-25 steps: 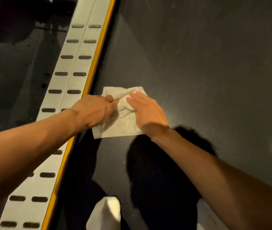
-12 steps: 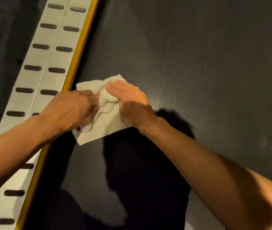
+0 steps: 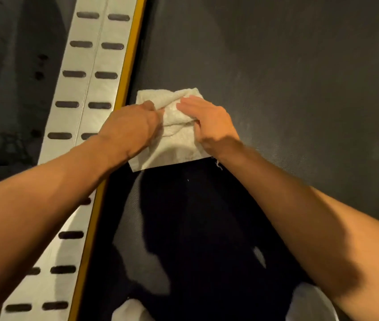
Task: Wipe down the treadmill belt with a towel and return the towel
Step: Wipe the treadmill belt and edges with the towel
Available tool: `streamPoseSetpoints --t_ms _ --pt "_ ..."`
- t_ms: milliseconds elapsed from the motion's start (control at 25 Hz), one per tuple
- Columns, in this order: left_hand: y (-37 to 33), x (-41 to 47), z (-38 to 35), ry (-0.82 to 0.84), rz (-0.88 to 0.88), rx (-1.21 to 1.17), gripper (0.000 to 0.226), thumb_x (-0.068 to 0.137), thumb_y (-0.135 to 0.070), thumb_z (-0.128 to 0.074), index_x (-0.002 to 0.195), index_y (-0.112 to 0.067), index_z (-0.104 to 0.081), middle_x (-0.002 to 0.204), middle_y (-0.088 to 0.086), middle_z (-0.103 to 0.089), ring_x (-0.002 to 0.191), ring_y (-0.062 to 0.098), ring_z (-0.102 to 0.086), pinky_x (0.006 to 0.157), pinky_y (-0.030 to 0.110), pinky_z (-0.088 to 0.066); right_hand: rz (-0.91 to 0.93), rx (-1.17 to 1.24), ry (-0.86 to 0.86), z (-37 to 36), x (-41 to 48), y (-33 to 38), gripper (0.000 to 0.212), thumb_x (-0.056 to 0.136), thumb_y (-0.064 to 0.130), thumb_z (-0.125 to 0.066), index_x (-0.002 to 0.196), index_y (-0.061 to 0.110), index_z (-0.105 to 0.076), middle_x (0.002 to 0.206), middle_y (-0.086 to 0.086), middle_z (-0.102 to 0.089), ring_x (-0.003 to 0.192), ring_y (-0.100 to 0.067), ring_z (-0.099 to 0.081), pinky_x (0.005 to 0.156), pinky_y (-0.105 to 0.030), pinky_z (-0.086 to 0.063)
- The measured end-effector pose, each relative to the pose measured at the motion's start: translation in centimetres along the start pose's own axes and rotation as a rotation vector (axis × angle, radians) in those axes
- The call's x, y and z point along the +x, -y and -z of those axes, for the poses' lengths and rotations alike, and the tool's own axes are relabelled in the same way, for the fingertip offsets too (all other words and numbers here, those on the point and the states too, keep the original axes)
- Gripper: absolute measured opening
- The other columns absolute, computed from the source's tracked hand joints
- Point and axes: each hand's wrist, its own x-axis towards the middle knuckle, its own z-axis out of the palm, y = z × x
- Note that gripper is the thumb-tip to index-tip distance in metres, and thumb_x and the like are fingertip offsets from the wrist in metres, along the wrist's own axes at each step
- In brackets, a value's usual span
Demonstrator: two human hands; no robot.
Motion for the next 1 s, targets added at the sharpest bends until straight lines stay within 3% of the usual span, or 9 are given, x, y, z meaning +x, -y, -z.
streamPoseSetpoints --t_ms 200,280,440,520,600,720,840,1000 --pt "0.2 -0.1 -2.2 -0.049 0.024 0.09 0.03 0.098 -0.021 -0.043 0.123 -0.006 -0.051 0.111 0.014 -0.052 0.09 0.034 -0.058 0.063 0.037 -0.042 0.153 0.028 -0.226 -3.8 0.3 0.4 0.043 0.079 0.0 -0.04 0.111 0.004 -0.068 0.121 -0.014 -0.064 0.121 -0.03 -0.054 0.109 -0.026 -0.032" --pt "-0.7 -0.4 -2.5 -0.071 0.002 0.076 0.032 0.098 -0.023 -0.039 0.12 -0.004 -0.052 0.11 0.015 -0.053 0.089 0.035 -0.058 0.063 0.035 -0.038 0.163 0.041 -0.206 -3.4 -1.2 -0.4 0.043 0.082 -0.001 -0.04 0.113 0.006 -0.068 0.124 -0.013 -0.063 0.123 -0.028 -0.053 0.11 -0.031 -0.034" --pt "-3.0 -2.1 -2.3 0.001 -0.078 0.006 0.027 0.096 -0.02 -0.043 0.116 -0.004 -0.05 0.1 0.013 -0.051 0.076 0.032 -0.057 0.06 0.039 -0.049 0.199 -0.073 -0.013 0.2 -2.9 -1.6 0.048 0.081 -0.006 -0.047 0.119 0.015 -0.065 0.129 -0.005 -0.061 0.126 -0.02 -0.05 0.108 -0.03 -0.035" --pt "-2.5 -1.8 -1.3 0.061 -0.007 -0.058 0.025 0.097 -0.022 -0.045 0.112 -0.004 -0.052 0.09 0.007 -0.049 0.07 0.026 -0.056 0.061 0.039 -0.051 0.209 -0.136 0.039 0.9 -2.1 -1.0 0.047 0.077 -0.006 -0.046 0.105 0.025 -0.066 0.111 0.006 -0.065 0.109 -0.013 -0.055 0.093 -0.026 -0.042" --pt "-2.3 -1.6 -0.4 0.11 0.014 -0.054 0.022 0.096 -0.021 -0.048 0.113 -0.007 -0.055 0.093 0.005 -0.049 0.072 0.023 -0.057 0.068 0.039 -0.055 0.151 -0.109 0.004 0.6 -2.4 0.5 0.041 0.075 -0.009 -0.045 0.095 0.024 -0.061 0.095 0.003 -0.059 0.094 -0.011 -0.051 0.082 -0.026 -0.042" --pt "-4.5 -2.2 -0.6 0.191 -0.057 0.106 0.039 0.098 -0.023 -0.039 0.134 -0.008 -0.037 0.12 0.012 -0.046 0.092 0.031 -0.059 0.075 0.038 -0.049 0.113 -0.137 0.023 0.1 -6.1 0.1 0.052 0.076 -0.013 -0.05 0.117 0.016 -0.065 0.124 -0.005 -0.063 0.12 -0.024 -0.054 0.105 -0.034 -0.039" --pt "-8.2 -2.5 -1.8 0.29 -0.178 0.045 0.045 0.097 -0.021 -0.037 0.138 -0.004 -0.028 0.121 0.013 -0.044 0.1 0.035 -0.057 0.078 0.043 -0.05 0.1 -0.213 0.0 2.9 -9.0 -2.8 0.059 0.075 -0.015 -0.052 0.124 0.015 -0.062 0.133 -0.003 -0.058 0.128 -0.022 -0.049 0.108 -0.033 -0.036" --pt "-9.8 -1.1 -0.3 0.298 -0.067 0.077 0.049 0.095 -0.017 -0.045 0.141 -0.008 -0.028 0.123 0.011 -0.043 0.104 0.036 -0.057 0.079 0.044 -0.046 0.005 -0.182 0.105 4.4 -8.3 -2.9 0.054 0.087 -0.003 -0.045 0.137 0.018 -0.049 0.146 -0.001 -0.044 0.136 -0.02 -0.037 0.114 -0.035 -0.029"
